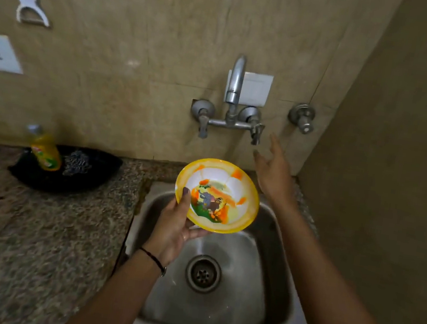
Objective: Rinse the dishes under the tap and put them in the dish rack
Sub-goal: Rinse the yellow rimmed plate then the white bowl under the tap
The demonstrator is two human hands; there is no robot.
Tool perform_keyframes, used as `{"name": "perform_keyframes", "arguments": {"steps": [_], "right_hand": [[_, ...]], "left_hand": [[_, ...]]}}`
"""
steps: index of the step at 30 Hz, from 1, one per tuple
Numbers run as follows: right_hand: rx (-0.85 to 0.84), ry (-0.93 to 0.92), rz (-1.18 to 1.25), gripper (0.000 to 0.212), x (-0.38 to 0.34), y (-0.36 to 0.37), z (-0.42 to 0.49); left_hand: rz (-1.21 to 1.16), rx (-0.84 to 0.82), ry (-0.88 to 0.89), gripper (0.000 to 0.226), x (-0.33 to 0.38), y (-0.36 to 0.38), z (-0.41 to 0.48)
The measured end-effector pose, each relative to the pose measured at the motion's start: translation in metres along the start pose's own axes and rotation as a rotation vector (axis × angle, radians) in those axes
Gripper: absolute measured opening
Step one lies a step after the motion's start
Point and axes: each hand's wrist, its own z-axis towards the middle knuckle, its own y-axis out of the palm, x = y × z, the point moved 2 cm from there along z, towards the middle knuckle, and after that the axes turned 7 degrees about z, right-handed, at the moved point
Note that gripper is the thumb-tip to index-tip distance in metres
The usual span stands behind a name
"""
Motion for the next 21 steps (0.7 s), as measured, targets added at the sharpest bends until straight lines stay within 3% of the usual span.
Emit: {"name": "perform_keyframes", "arguments": {"steps": [2,5,9,11,13,15,16,18,21], "right_hand": [[-0.047,-0.054,-0.158,0.059,-0.003,0.011,0.027],[-0.093,-0.124,-0.395,0.047,-0.009,0.023,0.055],[-0.047,-0.088,-0.421,0.03,-0.014,0.023,0.076],[-0.005,0.005,-0.272,0.023,-0.008,0.024,0.08],[0.049,0.228,0.065,0.02,0.004,0.023,0.082],[0.044,0.428,0.394,0.029,0.013,0.021,0.08],[0.043,0.471,0.446,0.033,0.015,0.021,0.079],[0.098,0.395,0.262,0.037,0.009,0.019,0.068],[0.068,-0.017,-0.113,0.053,0.009,0.03,0.024]], "left_hand": [[0.012,-0.007,-0.016,0.036,0.003,0.002,0.005],[0.046,-0.027,-0.038,0.046,0.006,-0.001,0.013],[0.068,-0.022,-0.058,0.051,0.008,-0.001,0.024],[0.055,-0.024,-0.083,0.053,0.009,-0.002,0.03],[0.048,-0.02,-0.106,0.056,0.008,-0.005,0.034],[0.053,-0.02,-0.126,0.058,0.008,-0.005,0.039],[0.05,-0.024,-0.137,0.059,0.007,-0.005,0.041],[0.033,-0.02,-0.152,0.062,0.004,-0.006,0.047],[0.012,-0.019,-0.185,0.069,-0.004,-0.008,0.058]]}}
